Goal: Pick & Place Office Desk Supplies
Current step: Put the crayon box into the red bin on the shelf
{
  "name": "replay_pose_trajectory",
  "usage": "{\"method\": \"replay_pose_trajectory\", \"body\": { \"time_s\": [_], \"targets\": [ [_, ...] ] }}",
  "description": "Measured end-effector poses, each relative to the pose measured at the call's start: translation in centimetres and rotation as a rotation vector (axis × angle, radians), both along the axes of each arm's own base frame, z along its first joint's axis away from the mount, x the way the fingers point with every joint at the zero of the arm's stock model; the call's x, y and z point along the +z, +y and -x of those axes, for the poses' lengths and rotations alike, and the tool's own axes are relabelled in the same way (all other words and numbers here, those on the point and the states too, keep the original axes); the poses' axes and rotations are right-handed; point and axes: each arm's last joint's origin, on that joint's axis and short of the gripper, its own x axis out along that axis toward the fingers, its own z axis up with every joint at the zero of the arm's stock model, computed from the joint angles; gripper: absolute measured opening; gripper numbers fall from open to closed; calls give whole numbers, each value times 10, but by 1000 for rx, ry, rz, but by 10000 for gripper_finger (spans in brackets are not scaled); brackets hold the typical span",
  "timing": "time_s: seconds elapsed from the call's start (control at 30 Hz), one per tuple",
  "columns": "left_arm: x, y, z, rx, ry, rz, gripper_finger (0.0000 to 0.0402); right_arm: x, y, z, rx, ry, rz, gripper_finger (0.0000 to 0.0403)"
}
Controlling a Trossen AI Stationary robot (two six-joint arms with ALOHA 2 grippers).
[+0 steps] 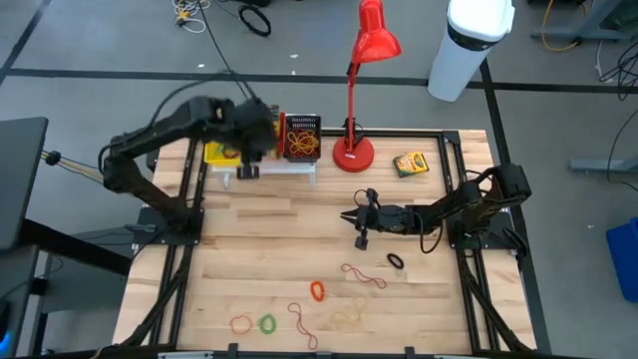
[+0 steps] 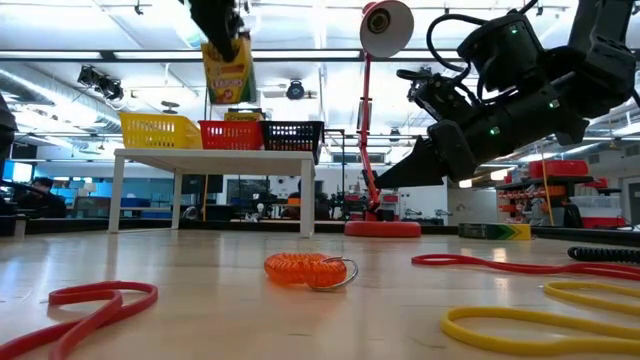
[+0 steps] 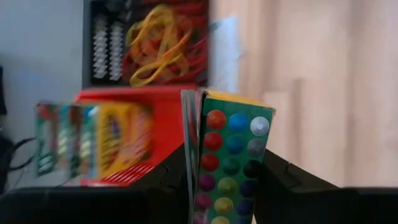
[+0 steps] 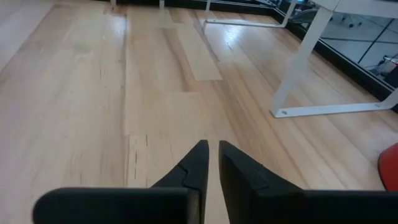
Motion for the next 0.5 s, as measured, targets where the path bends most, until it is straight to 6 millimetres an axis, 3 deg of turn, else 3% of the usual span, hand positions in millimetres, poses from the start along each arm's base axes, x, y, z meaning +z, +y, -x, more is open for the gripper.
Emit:
{"method": "replay_pose_trajectory", "body": {
  "time_s": [0.23, 0.5],
  "targets": [
    [0, 53, 13, -4, -29, 13, 120, 0, 0, 0, 0, 0, 0, 48],
    [-19, 85, 8, 15, 19, 76, 120, 0, 0, 0, -7, 1, 7, 49]
  ]
}}
